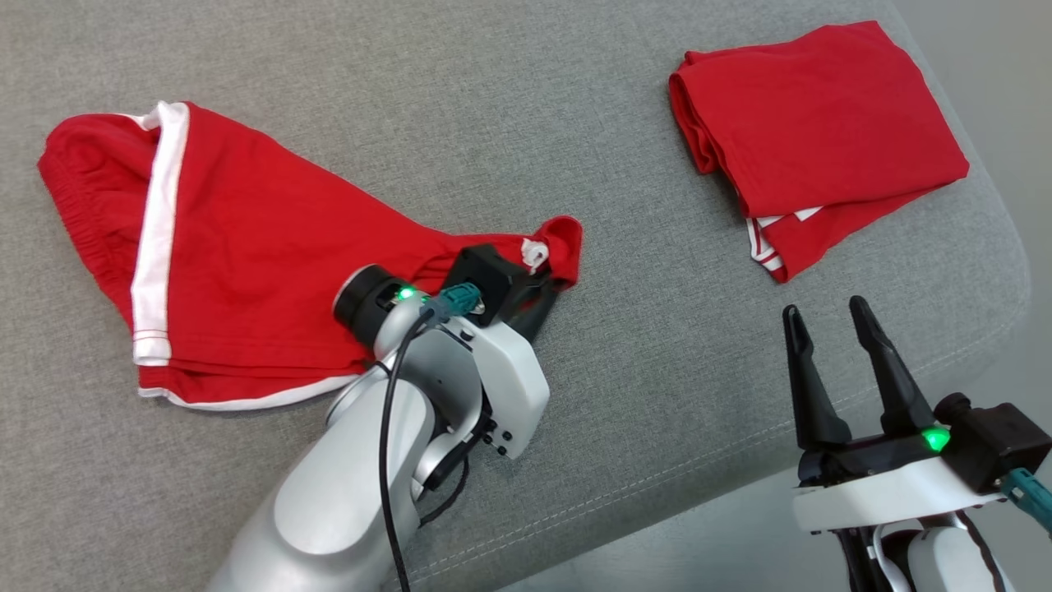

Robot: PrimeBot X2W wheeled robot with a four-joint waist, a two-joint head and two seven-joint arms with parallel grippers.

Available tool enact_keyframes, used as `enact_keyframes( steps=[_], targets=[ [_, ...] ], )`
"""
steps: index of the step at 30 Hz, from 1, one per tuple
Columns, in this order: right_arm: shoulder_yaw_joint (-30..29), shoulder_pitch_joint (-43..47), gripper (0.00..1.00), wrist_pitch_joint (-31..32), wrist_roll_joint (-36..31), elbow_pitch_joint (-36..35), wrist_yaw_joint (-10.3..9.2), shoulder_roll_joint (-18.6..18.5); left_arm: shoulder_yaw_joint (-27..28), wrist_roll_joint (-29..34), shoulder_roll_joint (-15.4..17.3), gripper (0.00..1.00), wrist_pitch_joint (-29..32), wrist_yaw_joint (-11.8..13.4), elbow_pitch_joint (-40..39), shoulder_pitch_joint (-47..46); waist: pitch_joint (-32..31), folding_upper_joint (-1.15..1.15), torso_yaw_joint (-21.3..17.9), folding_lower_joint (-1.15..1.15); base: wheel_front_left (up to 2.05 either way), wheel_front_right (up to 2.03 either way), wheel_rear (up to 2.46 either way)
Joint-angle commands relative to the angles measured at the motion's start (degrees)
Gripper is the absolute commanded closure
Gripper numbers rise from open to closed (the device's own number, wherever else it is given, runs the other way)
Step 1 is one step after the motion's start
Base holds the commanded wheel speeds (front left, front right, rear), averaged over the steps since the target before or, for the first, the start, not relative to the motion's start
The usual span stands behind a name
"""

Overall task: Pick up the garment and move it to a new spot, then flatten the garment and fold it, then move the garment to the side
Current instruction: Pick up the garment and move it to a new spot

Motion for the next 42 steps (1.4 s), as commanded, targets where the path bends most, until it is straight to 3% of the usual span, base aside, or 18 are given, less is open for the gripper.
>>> enact_keyframes(
  steps=[1,7,12,23,31,36,42],
  targets=[
    [0.64,-1.59,0.00,-0.75,0.29,-1.55,0.00,-0.48,0.18,-0.85,-0.38,0.00,-1.20,-0.98,-1.21,-1.56,0.12,0.00,-0.22,0.00,0.00,0.00,0.00],
    [-1.11,-1.86,0.00,-0.76,-1.13,-2.73,0.00,-0.48,-0.60,-1.62,-0.47,0.00,-6.57,-0.83,-5.42,-2.32,-1.18,0.00,3.22,0.00,0.00,0.00,0.00],
    [-2.54,-2.26,0.00,-0.77,-3.85,-3.28,0.00,-0.48,3.27,-1.19,1.98,0.00,-10.52,2.25,-12.00,-1.41,-2.89,0.00,7.74,0.00,0.00,0.00,0.00],
    [-5.32,-1.77,0.00,-0.54,-7.78,-3.73,0.00,-0.48,15.65,-4.03,9.26,0.00,-14.96,8.97,-18.52,4.76,-6.55,0.00,16.14,0.00,0.00,0.00,0.00],
    [-6.45,-0.78,0.00,0.34,-9.38,-4.57,0.00,-0.48,27.89,-6.94,13.38,0.00,-22.80,14.94,-21.46,16.11,-8.36,0.00,19.72,0.00,0.00,0.00,0.00],
    [-6.30,0.43,0.00,0.92,-10.33,-4.77,0.00,-0.48,32.68,-8.28,13.91,0.00,-26.40,14.47,-22.30,23.51,-10.20,0.00,21.75,0.00,0.00,0.00,0.00],
    [-5.97,2.96,0.00,1.36,-10.73,-5.06,0.00,-0.48,32.87,-5.08,13.77,0.00,-27.28,11.12,-22.29,29.61,-12.62,0.00,23.10,0.00,0.00,0.00,0.00]
  ],
)
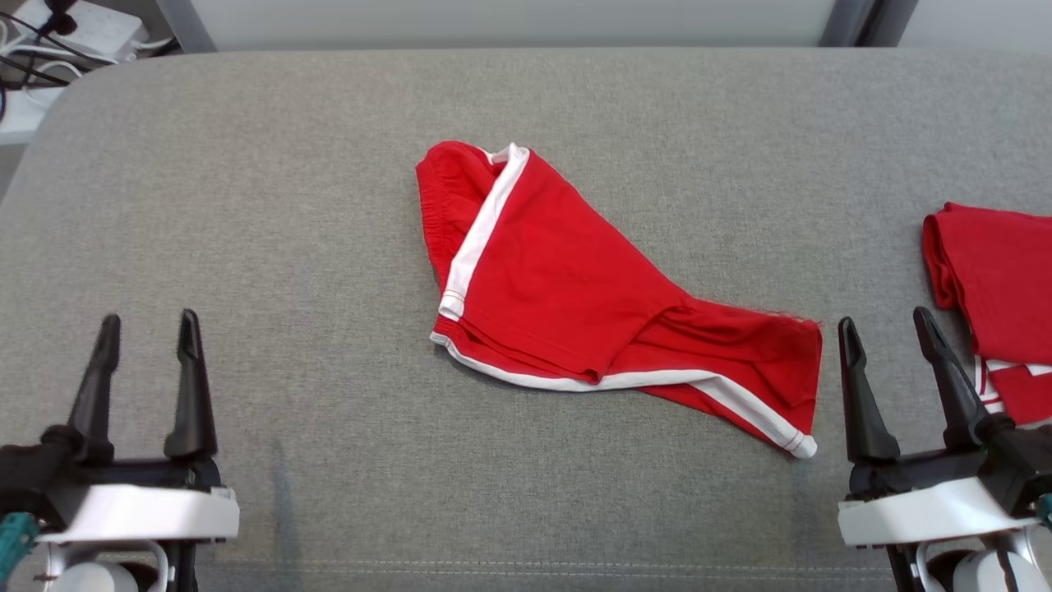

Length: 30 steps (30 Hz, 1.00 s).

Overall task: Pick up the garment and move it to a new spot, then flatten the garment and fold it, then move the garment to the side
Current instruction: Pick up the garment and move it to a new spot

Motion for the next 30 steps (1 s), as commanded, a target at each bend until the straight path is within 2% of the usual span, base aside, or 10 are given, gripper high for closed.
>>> enact_keyframes(
  steps=[1,6,17,30],
  targets=[
    [1.27,0.37,0.00,0.01,-0.55,-1.57,0.00,-0.52,1.99,1.62,1.30,0.00,-0.71,-1.06,-1.89,-0.23,-1.04,0.00,0.63,0.00,0.00,0.00,0.00],
    [1.77,3.08,0.00,-0.09,0.04,-1.36,0.00,-0.52,1.31,5.50,0.34,0.00,-0.74,-3.53,-2.62,3.47,-3.04,0.00,0.70,0.00,0.00,0.00,0.00],
    [2.96,7.03,0.00,0.34,0.76,-2.27,0.00,-0.52,1.63,8.08,-1.94,0.00,-0.75,-4.15,-1.66,7.44,-6.37,0.00,-1.08,0.00,0.00,0.00,0.00],
    [3.63,7.77,0.00,0.42,1.73,-3.10,0.00,-0.52,1.28,7.73,-1.94,0.00,-0.39,-4.33,0.28,7.40,-6.51,0.00,-2.16,0.00,0.00,0.00,0.00]
  ],
)
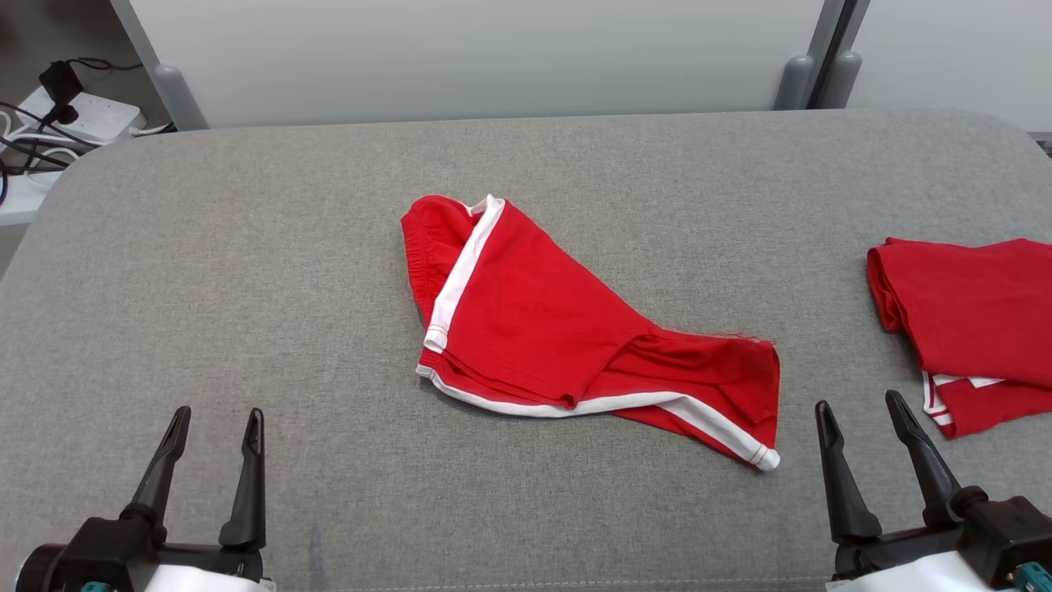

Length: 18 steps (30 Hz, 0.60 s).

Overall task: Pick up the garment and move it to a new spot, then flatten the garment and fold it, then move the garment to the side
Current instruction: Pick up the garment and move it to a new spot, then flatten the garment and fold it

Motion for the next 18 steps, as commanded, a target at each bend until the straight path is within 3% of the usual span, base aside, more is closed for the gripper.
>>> enact_keyframes(
  steps=[1,14,18],
  targets=[
    [1.38,-1.37,0.00,0.07,0.46,-1.69,0.00,-0.60,1.82,0.06,0.95,0.00,-0.28,-0.12,-1.10,-1.58,0.16,0.00,0.10,0.00,0.00,0.00,0.00],
    [1.75,-3.07,0.00,0.37,0.62,-1.41,0.00,-0.60,0.96,0.00,0.86,0.00,0.04,0.10,-1.11,-3.24,1.20,0.00,-0.53,0.00,0.00,0.00,0.00],
    [1.82,-3.80,0.00,1.17,0.79,-0.37,0.00,-0.60,-1.45,-0.01,1.27,0.00,2.58,-1.61,-1.41,-5.87,2.33,0.00,-1.55,0.00,0.00,0.00,0.00]
  ],
)
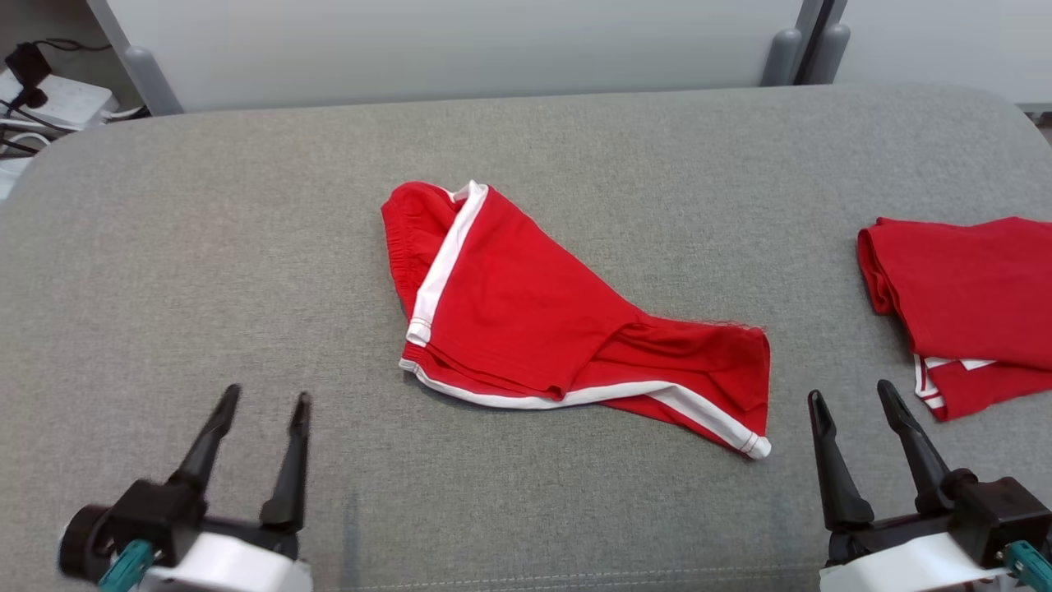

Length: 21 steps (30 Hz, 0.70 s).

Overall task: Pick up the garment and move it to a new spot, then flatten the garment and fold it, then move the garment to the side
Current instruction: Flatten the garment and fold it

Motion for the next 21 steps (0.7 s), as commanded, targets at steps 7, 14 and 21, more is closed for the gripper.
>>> enact_keyframes(
  steps=[7,14,21],
  targets=[
    [3.34,-1.21,0.00,2.37,0.22,2.60,0.00,-0.59,-3.93,-1.35,1.19,0.00,7.56,-4.96,2.80,-8.86,3.61,0.00,-2.23,0.00,0.00,0.00,0.00],
    [5.85,-1.33,0.00,3.24,0.50,6.79,0.00,-0.59,-7.19,-3.74,2.87,0.00,12.19,-7.37,7.17,-12.62,6.70,0.00,-4.30,0.00,0.00,0.00,0.00],
    [7.92,-5.00,0.00,2.37,0.71,11.04,0.00,-0.59,-9.31,-4.73,5.18,0.00,14.25,-8.13,9.31,-17.51,10.26,0.00,-5.48,0.00,0.00,0.00,0.00]
  ],
)
